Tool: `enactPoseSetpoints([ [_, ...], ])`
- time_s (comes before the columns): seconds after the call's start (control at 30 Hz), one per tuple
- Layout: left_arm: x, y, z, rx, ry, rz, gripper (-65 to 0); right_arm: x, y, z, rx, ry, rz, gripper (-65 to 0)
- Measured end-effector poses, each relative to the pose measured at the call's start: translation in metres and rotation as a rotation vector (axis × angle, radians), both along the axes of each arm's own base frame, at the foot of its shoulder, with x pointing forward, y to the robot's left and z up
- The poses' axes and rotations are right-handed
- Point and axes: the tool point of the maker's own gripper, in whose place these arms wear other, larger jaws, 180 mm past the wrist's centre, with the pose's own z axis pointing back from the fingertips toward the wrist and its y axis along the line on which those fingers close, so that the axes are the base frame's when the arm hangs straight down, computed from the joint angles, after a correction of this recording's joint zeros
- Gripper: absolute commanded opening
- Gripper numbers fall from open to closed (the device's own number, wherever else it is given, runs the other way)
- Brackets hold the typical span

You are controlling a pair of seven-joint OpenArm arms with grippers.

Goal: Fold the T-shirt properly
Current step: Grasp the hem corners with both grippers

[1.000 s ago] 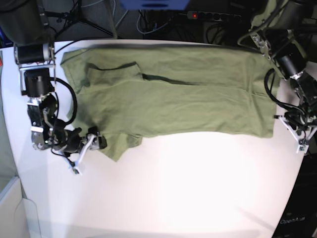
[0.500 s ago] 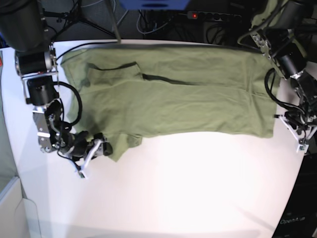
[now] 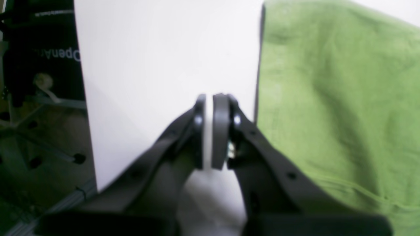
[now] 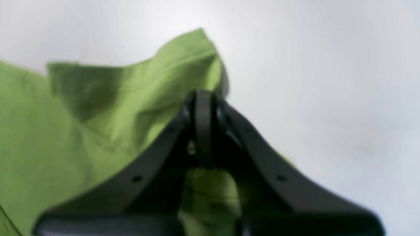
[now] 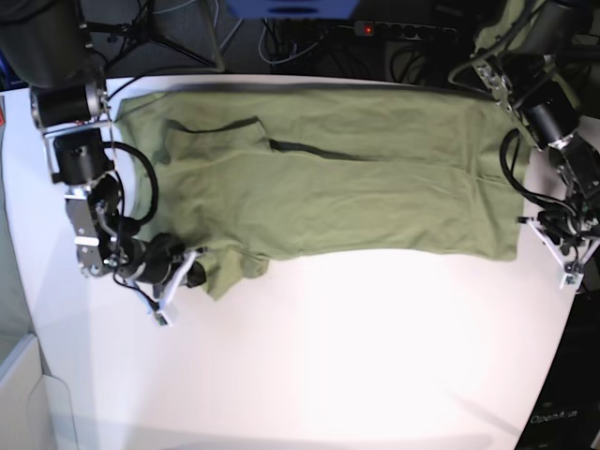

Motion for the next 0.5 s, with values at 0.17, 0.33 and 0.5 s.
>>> enactPoseSetpoints([
  [0.17,0.000,-0.002,-0.001,-0.006,0.001,-0.001,-61.4,-0.022,0.008,0.019,-0.046,-0.092,0.099,-64.3],
  [0.33,0.000,-0.003,-0.002,-0.010,0.001,-0.002,-61.4,-0.017,0.017,0.041,-0.033,-0.170,0.122,-64.3],
  [0.5,-0.008,-0.010,-0.013,-0.023,0.021,-0.006,-61.4,-0.034,0.031,0.042,-0.010,-0.179,0.214,-64.3],
])
